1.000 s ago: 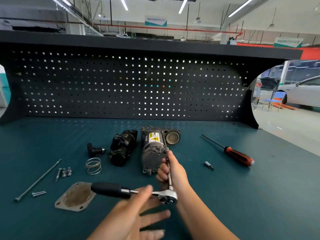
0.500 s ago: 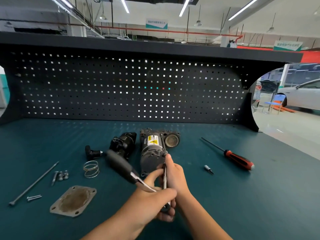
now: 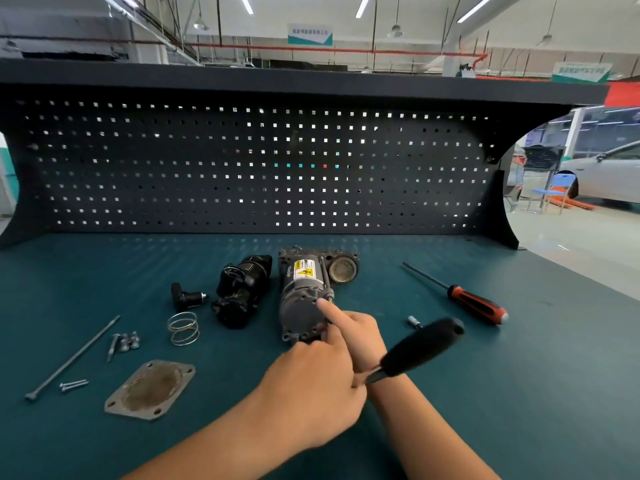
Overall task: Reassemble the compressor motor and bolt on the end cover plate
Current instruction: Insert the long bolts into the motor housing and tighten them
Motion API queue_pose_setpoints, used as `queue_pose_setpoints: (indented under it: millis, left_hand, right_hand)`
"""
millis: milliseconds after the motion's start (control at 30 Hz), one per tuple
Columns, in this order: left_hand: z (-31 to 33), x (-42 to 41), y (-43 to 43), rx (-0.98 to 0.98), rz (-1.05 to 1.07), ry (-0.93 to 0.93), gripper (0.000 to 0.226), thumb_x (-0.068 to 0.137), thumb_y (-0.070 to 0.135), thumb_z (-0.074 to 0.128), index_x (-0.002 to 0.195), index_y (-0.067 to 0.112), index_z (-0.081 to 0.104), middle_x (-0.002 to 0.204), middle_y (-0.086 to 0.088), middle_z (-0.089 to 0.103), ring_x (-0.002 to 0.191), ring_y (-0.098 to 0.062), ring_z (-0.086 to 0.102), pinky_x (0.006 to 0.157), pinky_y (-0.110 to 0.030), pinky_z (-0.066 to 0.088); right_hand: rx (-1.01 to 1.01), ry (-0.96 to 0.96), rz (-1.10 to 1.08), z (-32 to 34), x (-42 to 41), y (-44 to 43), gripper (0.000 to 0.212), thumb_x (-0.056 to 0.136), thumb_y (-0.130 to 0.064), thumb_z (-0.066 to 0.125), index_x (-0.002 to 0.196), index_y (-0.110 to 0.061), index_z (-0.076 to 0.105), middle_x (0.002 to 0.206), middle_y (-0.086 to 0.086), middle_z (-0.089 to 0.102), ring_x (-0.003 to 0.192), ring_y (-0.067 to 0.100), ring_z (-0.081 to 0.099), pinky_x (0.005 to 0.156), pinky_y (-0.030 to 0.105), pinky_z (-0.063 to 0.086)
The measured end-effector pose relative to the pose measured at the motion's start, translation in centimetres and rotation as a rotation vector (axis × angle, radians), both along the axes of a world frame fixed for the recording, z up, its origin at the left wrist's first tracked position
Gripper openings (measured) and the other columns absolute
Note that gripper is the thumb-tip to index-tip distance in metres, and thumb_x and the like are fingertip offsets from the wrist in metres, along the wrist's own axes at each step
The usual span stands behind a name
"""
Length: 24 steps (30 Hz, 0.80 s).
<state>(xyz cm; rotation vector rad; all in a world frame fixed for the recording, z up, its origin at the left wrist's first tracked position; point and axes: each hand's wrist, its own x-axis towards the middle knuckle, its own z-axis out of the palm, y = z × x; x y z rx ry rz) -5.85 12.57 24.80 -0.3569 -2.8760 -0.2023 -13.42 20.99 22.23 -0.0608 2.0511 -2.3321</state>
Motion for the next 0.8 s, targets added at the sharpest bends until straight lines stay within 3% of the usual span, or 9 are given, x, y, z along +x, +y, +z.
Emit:
queue_pose_setpoints:
  millis: [133, 200, 267, 333, 400, 500, 633, 733, 800]
  left_hand:
    - [-1.4, 1.2, -1.0, 1.135, -0.138, -0.431, 0.025, 0.097, 0.029, 0.044, 0.119, 0.039, 0.045, 0.072, -0.006, 0.069, 0.054, -0.02, 0.063, 0.052, -0.023, 0.048]
    - [-1.9, 1.5, -0.9, 1.634, -0.06, -0.591, 0.02, 0.096, 0.024, 0.046, 0.111, 0.034, 0.055, 0.071, -0.011, 0.071, 0.049, -0.022, 0.063, 0.045, -0.023, 0.05]
    - [-2.0, 1.9, -0.6, 1.953, 0.048, -0.741, 0.02, 0.095, 0.024, 0.046, 0.105, 0.014, 0.06, 0.077, -0.019, 0.071, 0.049, -0.025, 0.065, 0.041, -0.026, 0.052]
    - [-1.9, 2.1, -0.4, 2.09, 0.108, -0.853, 0.027, 0.094, 0.024, 0.047, 0.097, -0.001, 0.058, 0.076, -0.023, 0.071, 0.046, -0.026, 0.065, 0.036, -0.028, 0.051]
    - [-2.1, 2.0, -0.1, 2.074, 0.136, -0.848, 0.025, 0.093, 0.022, 0.049, 0.096, -0.002, 0.058, 0.068, -0.022, 0.069, 0.042, -0.025, 0.063, 0.033, -0.027, 0.049]
    - [-2.2, 1.6, 0.3, 1.946, 0.12, -0.635, 0.012, 0.093, 0.007, 0.049, 0.099, 0.006, 0.059, 0.057, -0.017, 0.064, 0.041, -0.022, 0.061, 0.035, -0.024, 0.048]
    - [-1.3, 1.1, -0.4, 1.68, 0.052, -0.508, 0.041, 0.09, -0.007, 0.041, 0.101, 0.029, 0.059, 0.056, -0.008, 0.063, 0.041, -0.016, 0.056, 0.039, -0.023, 0.046]
    - [0.0, 0.5, -1.7, 1.119, -0.063, -0.47, 0.037, 0.088, -0.003, 0.038, 0.101, 0.028, 0.054, 0.053, -0.001, 0.055, 0.043, -0.012, 0.054, 0.044, -0.021, 0.044]
    - [1.3, 0.0, -2.2, 0.655, -0.104, -0.403, 0.034, 0.087, 0.009, 0.038, 0.115, 0.026, 0.048, 0.064, -0.001, 0.058, 0.052, -0.011, 0.056, 0.053, -0.022, 0.045]
  right_hand:
    - [-0.045, -0.06, 0.072, 0.0, -0.3, 0.4, 0.036, 0.085, -0.026, 0.066, 0.054, -0.007, 0.064, 0.053, 0.009, 0.049, 0.045, 0.015, 0.042, 0.048, 0.024, 0.034]
    - [-0.097, -0.074, 0.111, -0.2, -0.5, 0.5, 0.038, 0.087, -0.025, 0.063, 0.054, -0.007, 0.065, 0.047, 0.007, 0.05, 0.038, 0.012, 0.038, 0.043, 0.021, 0.032]
    - [-0.079, -0.065, 0.151, 0.0, -0.4, 0.3, 0.036, 0.091, -0.026, 0.059, 0.062, -0.004, 0.064, 0.046, 0.004, 0.056, 0.031, 0.008, 0.034, 0.037, 0.017, 0.029]
    - [-0.017, -0.032, 0.171, 0.1, -0.4, 0.4, 0.036, 0.094, -0.028, 0.054, 0.067, -0.005, 0.062, 0.049, 0.003, 0.061, 0.031, 0.006, 0.035, 0.036, 0.015, 0.028]
    - [0.064, 0.013, 0.169, 0.2, -0.2, 0.6, 0.038, 0.095, -0.03, 0.05, 0.068, -0.006, 0.061, 0.05, 0.0, 0.062, 0.032, 0.006, 0.036, 0.037, 0.014, 0.03]
    - [0.143, 0.065, 0.156, 0.2, 0.0, 0.6, 0.041, 0.097, -0.031, 0.046, 0.067, -0.007, 0.06, 0.048, -0.002, 0.061, 0.032, 0.005, 0.04, 0.036, 0.014, 0.031]
    - [0.141, 0.058, 0.123, 0.2, 0.1, 0.3, 0.044, 0.098, -0.033, 0.044, 0.067, -0.008, 0.064, 0.054, 0.001, 0.06, 0.042, 0.006, 0.05, 0.043, 0.015, 0.04]
    - [0.088, 0.039, 0.14, 0.1, 0.3, -0.1, 0.046, 0.099, -0.033, 0.042, 0.067, -0.009, 0.065, 0.053, -0.003, 0.062, 0.045, 0.005, 0.057, 0.047, 0.015, 0.045]
    - [0.075, 0.026, 0.17, 0.1, 0.4, -0.2, 0.046, 0.1, -0.031, 0.039, 0.071, -0.007, 0.065, 0.053, -0.003, 0.063, 0.049, 0.007, 0.06, 0.047, 0.016, 0.046]
